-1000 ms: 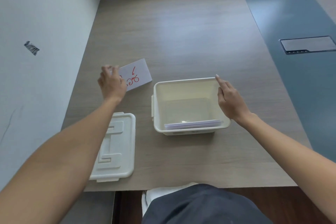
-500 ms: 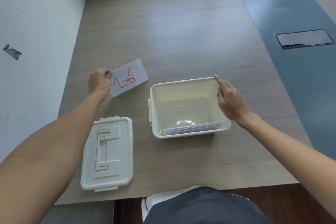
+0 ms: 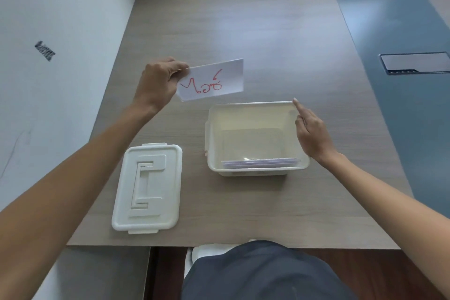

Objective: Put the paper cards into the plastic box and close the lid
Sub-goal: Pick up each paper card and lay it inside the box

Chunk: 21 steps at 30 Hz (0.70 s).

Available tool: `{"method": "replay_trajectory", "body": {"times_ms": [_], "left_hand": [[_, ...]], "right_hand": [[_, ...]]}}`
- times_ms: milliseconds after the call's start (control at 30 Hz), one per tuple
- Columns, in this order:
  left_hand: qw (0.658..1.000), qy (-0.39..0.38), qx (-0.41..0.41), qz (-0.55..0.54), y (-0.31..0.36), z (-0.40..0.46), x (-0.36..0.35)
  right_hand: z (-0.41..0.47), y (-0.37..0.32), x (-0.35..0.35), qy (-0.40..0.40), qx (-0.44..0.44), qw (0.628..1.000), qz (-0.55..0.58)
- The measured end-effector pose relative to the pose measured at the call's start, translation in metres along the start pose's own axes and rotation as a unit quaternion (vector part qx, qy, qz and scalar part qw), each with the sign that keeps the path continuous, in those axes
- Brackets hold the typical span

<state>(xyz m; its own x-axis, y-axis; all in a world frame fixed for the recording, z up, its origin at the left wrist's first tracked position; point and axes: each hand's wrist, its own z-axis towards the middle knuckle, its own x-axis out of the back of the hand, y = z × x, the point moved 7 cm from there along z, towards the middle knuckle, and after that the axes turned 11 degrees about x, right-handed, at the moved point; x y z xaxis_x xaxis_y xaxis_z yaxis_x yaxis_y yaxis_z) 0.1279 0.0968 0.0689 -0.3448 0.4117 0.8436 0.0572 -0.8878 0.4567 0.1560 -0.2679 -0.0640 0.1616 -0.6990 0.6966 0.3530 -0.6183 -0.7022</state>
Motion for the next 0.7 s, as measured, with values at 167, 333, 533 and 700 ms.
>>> {"method": "replay_trajectory", "body": {"times_ms": [167,333,533,700], "left_hand": [[0.997,-0.042,-0.015,-0.062,0.053,-0.028,0.009],[0.99,-0.094,-0.062,-0.086,0.094,-0.063,0.0],[0.982,-0.15,-0.073,-0.084,0.104,-0.098,-0.04],[0.975,-0.213,-0.027,-0.055,0.095,-0.127,-0.084]], "right_hand": [[-0.008,0.002,0.002,0.021,-0.027,0.997,0.063],[-0.014,0.007,0.002,0.042,-0.054,0.987,0.147],[-0.014,0.011,-0.002,0.029,-0.048,0.982,0.18],[-0.014,0.015,-0.005,0.006,-0.048,0.976,0.214]]}}
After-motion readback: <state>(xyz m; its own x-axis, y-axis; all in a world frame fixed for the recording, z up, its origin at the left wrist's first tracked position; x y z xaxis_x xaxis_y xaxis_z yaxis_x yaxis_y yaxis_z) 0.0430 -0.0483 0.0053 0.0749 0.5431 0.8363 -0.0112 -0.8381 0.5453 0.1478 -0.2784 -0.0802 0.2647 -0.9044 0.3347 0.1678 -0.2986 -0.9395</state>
